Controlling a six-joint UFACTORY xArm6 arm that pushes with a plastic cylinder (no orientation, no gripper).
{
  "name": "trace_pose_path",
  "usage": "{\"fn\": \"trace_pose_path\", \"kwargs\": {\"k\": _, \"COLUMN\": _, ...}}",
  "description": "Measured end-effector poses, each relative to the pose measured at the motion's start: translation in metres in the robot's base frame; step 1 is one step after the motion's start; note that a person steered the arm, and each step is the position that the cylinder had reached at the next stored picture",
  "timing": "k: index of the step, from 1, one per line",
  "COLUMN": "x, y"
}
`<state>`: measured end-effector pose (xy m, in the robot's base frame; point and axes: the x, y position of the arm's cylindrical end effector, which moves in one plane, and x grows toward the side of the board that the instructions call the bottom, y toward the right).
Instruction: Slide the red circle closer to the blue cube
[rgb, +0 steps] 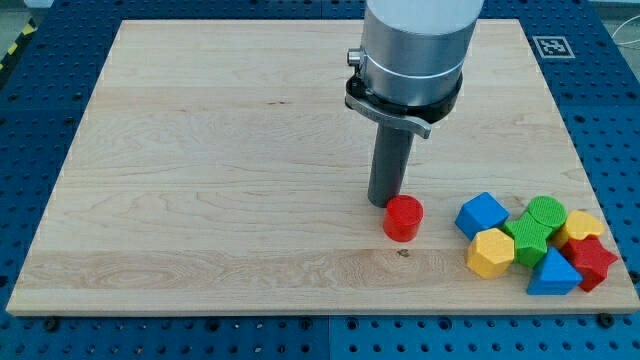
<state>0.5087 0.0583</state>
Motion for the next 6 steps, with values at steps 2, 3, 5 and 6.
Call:
{"fn": "trace_pose_path", "kwargs": {"k": 2, "x": 0.02, "y": -0.031}}
{"fn": "trace_pose_path", "kwargs": {"k": 3, "x": 0.02, "y": -0.004}}
{"fn": "trace_pose_path", "kwargs": {"k": 5, "x": 0.026, "y": 0.042}}
{"fn": "trace_pose_path", "kwargs": {"k": 6, "x": 0.026, "y": 0.043}}
